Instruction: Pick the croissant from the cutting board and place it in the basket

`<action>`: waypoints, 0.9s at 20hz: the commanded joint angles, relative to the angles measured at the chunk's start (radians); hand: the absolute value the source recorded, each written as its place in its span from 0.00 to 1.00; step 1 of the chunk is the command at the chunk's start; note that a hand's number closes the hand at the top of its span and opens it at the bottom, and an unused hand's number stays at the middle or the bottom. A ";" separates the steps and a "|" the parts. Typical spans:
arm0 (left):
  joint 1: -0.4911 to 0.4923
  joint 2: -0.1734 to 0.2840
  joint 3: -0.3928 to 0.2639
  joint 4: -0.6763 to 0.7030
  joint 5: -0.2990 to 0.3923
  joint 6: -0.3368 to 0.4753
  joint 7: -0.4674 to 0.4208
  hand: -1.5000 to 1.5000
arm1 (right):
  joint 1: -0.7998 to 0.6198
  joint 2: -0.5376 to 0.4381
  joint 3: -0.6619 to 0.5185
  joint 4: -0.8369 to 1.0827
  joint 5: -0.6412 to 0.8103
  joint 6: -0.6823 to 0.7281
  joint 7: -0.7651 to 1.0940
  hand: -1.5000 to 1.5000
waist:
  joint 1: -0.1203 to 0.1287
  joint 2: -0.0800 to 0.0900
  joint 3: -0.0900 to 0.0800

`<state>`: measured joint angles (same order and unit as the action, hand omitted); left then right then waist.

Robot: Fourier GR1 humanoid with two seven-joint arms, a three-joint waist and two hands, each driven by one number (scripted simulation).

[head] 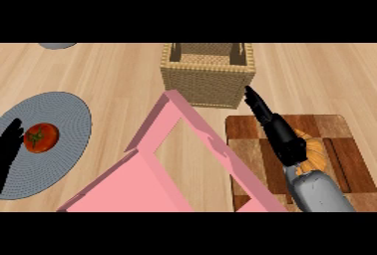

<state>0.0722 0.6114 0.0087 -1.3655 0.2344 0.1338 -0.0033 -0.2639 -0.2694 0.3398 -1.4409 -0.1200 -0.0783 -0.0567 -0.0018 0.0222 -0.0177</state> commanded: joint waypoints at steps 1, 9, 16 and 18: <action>-0.035 -0.042 -0.022 0.001 -0.019 -0.021 -0.034 0.50 | 0.002 -0.012 -0.064 0.023 0.013 -0.033 0.018 1.00 | -0.001 -0.022 0.017; -0.230 -0.115 -0.168 -0.223 -0.021 -0.093 -0.044 0.50 | 0.147 -0.076 -0.205 -0.075 -0.025 -0.044 -0.269 1.00 | -0.030 -0.025 0.021; -0.211 -0.158 -0.197 -0.222 -0.044 -0.099 -0.044 0.50 | 0.114 -0.026 -0.089 -0.157 0.402 -0.473 0.120 0.00 | -0.010 -0.029 0.015; -0.204 -0.161 -0.196 -0.184 -0.051 -0.098 -0.062 0.50 | 0.128 -0.086 -0.084 -0.145 0.527 -0.510 0.227 0.00 | -0.022 -0.031 0.011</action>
<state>-0.1369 0.4587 -0.1767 -1.5549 0.1918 0.0412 -0.0597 -0.1491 -0.3087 0.2330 -1.5614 0.2239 -0.4796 -0.0023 -0.0199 -0.0053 -0.0034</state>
